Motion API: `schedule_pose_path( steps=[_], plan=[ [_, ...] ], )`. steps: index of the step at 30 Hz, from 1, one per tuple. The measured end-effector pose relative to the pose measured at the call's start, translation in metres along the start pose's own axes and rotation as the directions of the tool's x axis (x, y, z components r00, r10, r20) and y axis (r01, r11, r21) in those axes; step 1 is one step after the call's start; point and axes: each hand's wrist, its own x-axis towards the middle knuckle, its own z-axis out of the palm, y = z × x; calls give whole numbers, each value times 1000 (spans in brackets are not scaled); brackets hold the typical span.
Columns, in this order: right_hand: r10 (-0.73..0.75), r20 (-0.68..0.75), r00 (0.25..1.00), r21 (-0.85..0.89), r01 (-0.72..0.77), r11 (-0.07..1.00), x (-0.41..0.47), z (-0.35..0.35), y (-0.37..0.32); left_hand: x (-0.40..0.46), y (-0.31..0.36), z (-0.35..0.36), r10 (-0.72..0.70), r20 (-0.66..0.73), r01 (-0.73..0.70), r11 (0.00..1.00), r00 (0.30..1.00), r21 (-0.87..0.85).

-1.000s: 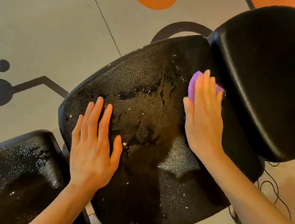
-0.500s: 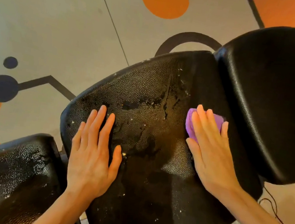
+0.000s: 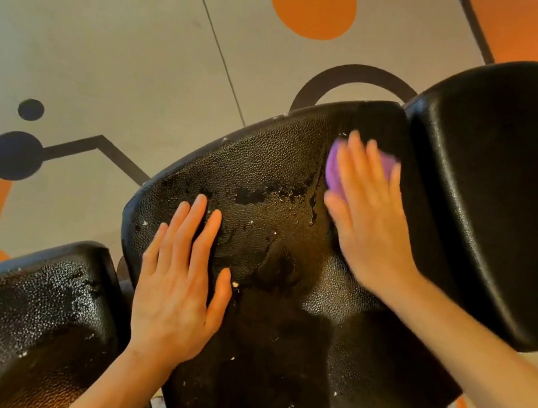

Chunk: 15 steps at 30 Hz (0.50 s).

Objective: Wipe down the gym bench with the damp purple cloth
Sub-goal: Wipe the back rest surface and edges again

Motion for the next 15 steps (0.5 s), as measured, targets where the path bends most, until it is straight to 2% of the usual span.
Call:
schedule_pose_path(
  steps=[2, 4, 5, 8, 10, 13, 15],
  plan=[
    [89, -85, 992, 43, -86, 995, 55, -5, -6, 0, -1, 1, 0, -7, 0, 1000, 1000, 3],
    [113, -108, 988, 71, -105, 992, 54, -1, -9, -1, -1, 2, -3, -3, 3, 1000, 1000, 5],
    [85, -85, 993, 48, -81, 996, 32, 2, -11, -1, 0, 2, -4, -3, 4, 1000, 1000, 4],
    [-46, 90, 995, -166, 61, 984, -65, 5, -21, -2, 0, 1, -3, -8, 3, 1000, 1000, 7],
    [-89, 123, 988, -183, 111, 977, -62, 7, -13, -1, -1, 1, -4, -9, 4, 1000, 1000, 11],
    [-13, -31, 999, -70, 11, 997, 29, 0, -17, -1, -1, 1, 0, -9, 0, 1000, 1000, 8],
    [31, -83, 996, -19, -33, 999, 60, -3, -20, -1, 0, 1, -1, -11, 1, 1000, 1000, 3]
  ],
)
